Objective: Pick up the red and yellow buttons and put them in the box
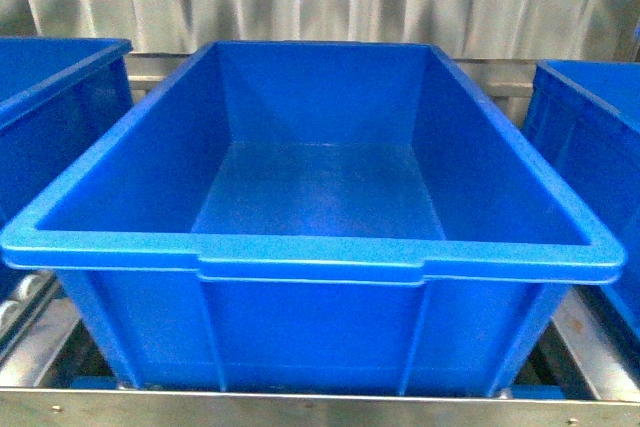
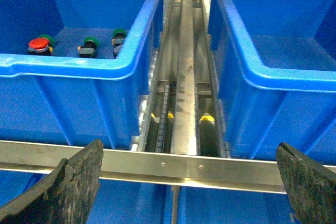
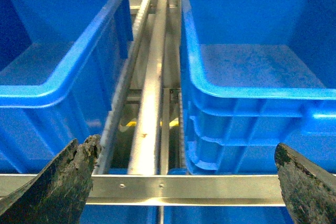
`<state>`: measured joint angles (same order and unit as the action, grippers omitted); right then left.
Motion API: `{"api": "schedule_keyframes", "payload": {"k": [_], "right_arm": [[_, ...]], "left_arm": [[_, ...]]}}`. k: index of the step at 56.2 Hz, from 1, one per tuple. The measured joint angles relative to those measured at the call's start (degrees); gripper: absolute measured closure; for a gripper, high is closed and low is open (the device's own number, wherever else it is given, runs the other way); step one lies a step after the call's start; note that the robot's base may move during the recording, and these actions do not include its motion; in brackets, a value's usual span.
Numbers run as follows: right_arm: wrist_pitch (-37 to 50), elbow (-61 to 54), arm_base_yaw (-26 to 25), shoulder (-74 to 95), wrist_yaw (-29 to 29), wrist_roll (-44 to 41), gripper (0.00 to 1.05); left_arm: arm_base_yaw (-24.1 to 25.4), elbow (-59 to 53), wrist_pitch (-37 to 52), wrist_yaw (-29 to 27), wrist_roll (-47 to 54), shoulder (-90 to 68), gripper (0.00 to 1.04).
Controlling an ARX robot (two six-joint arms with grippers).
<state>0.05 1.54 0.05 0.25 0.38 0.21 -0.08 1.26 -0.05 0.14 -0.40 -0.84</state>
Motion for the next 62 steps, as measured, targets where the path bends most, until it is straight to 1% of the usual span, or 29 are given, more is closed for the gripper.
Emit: {"api": "schedule_keyframes", "payload": {"k": [26,32,62], "right_arm": [[-0.1,0.0,0.0,0.0,-0.2,0.0,0.06],[-0.1,0.0,-0.1,0.0,-1.0,-0.1,0.06],[-0.1,0.0,-0.1,0.0,-0.4,0.0,0.06]], "left_arm": [[0.0,0.0,0.0,-0.1,0.0,0.0,0.08],[0.0,0.0,0.0,-0.7,0.0,0.0,0.08],[0.0,0.0,0.0,-0.2,0.0,0.0,0.08]]}}
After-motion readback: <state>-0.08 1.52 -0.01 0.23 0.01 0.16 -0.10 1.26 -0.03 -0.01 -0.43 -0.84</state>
